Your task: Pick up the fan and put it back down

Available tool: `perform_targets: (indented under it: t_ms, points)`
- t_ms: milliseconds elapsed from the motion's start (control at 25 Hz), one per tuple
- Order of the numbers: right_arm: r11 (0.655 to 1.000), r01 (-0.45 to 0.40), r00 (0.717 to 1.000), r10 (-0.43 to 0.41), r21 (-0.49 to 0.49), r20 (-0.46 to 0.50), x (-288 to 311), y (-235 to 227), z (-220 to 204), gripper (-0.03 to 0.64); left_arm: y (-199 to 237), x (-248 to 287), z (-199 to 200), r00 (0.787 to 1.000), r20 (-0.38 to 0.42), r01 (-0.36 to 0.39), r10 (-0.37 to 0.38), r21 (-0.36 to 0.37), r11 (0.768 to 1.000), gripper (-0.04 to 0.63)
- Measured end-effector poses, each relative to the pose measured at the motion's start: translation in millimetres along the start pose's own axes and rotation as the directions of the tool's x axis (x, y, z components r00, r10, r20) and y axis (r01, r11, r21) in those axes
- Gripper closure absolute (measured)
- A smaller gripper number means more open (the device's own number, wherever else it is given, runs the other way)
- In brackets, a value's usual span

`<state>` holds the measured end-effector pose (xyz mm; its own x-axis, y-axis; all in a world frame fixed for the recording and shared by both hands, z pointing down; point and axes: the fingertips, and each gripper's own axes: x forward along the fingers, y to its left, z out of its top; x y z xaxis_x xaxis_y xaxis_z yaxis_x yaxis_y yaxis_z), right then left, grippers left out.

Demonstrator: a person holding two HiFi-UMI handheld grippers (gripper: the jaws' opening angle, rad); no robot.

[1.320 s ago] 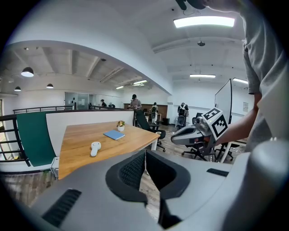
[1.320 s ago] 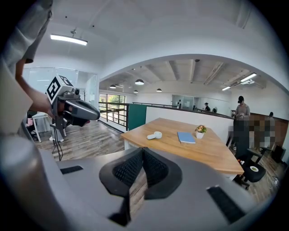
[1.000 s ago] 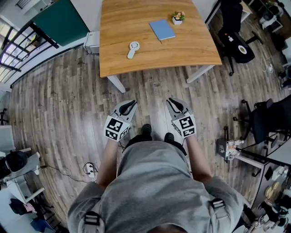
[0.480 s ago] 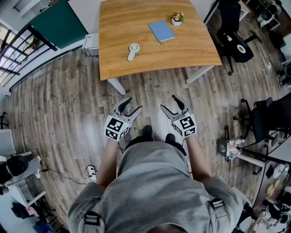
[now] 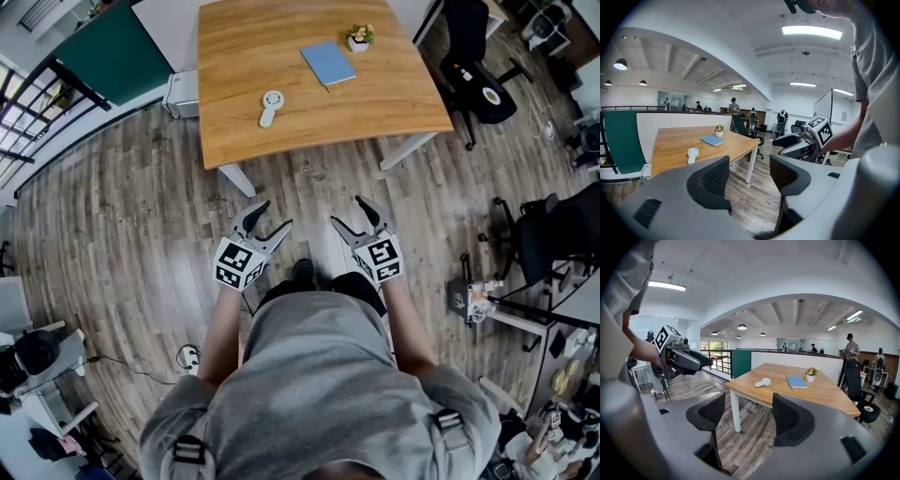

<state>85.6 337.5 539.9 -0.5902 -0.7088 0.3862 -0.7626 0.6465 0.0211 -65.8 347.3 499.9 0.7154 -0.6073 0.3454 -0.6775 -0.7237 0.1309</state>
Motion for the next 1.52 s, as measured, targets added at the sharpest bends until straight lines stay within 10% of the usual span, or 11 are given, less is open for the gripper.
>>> perform_targets:
  t_ms: [800, 1520]
  points:
    - [0.999, 0.018, 1.0, -0.019, 0.036, 0.002, 29, -44, 3, 0.307, 26, 41, 11, 0.998, -0.054, 0.02, -0.019, 0.018, 1.0, 0.322]
    - [0.994, -0.108, 0.993, 0.108, 0.003, -0.04, 115, -103, 25, 0.31, 102, 81, 30, 0.992, -0.058, -0.116, 0.112, -0.064, 0.991, 0.322]
